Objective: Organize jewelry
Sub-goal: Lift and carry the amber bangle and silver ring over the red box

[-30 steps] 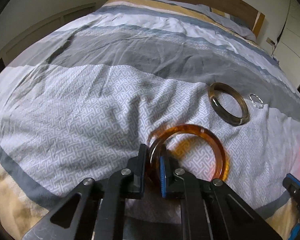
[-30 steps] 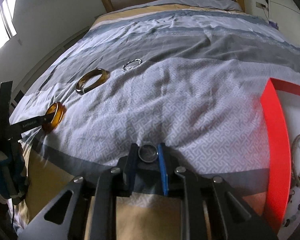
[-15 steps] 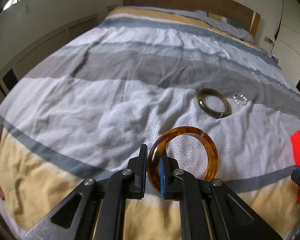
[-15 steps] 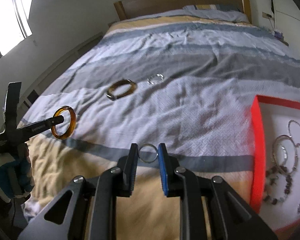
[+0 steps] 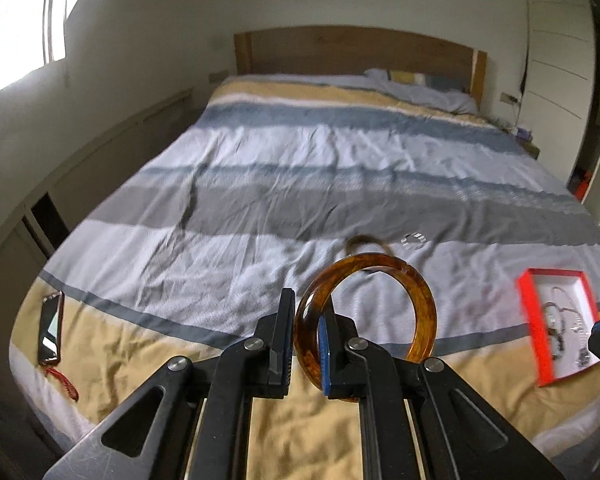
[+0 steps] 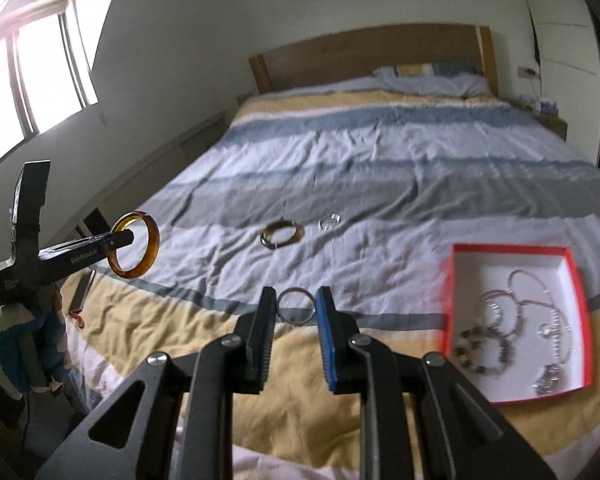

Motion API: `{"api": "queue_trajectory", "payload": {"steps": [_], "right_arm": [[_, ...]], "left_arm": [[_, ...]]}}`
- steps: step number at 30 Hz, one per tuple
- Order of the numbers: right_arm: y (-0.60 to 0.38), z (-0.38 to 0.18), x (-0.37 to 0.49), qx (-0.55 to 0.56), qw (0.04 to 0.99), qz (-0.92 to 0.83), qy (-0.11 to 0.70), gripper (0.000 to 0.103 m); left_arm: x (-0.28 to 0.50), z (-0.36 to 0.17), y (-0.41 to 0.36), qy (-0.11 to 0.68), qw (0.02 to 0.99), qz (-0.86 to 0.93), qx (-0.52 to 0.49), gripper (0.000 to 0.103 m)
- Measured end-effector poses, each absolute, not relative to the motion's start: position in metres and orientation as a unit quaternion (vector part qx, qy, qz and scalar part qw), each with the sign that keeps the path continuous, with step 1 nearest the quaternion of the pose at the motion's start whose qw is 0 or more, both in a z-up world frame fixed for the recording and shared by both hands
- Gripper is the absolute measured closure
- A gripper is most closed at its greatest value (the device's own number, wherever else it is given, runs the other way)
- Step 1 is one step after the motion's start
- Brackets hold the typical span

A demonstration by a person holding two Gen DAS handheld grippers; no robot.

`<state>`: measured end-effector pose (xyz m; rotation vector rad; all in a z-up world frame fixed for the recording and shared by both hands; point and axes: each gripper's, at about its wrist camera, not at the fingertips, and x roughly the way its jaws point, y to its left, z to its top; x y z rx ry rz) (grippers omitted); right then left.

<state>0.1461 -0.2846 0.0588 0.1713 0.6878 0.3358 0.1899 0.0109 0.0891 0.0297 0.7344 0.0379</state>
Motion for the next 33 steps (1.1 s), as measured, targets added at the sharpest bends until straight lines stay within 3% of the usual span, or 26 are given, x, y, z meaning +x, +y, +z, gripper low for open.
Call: {"api": "queue_trajectory", "payload": {"steps": [7,15,24,33], "right_arm": [[-0.327,0.097,0.103,0.089,0.94,0.145,0.296,0.084],[-0.401,0.109,0.072,0.107,0.949,0.101,0.278,0.084],[-0.473,0.091,0.095,0.121,0.946,0.062,0.294,0.084],[-0.515,0.02,0.159,0.123,0.924,0.03,0.361,0.084]], "left_arm": [[0.154,0.134,-0.038,0.327,0.945,-0.008,0.017,0.093],[0.135,0.144,-0.117,0.327,0.942,-0.062,0.039,0.093],[0.16,0.105,-0.222,0.361,0.919,-0.13,0.087,0.093],[0.217,0.038,-0.307,0.4,0.891,-0.179,0.119,0.093]]}}
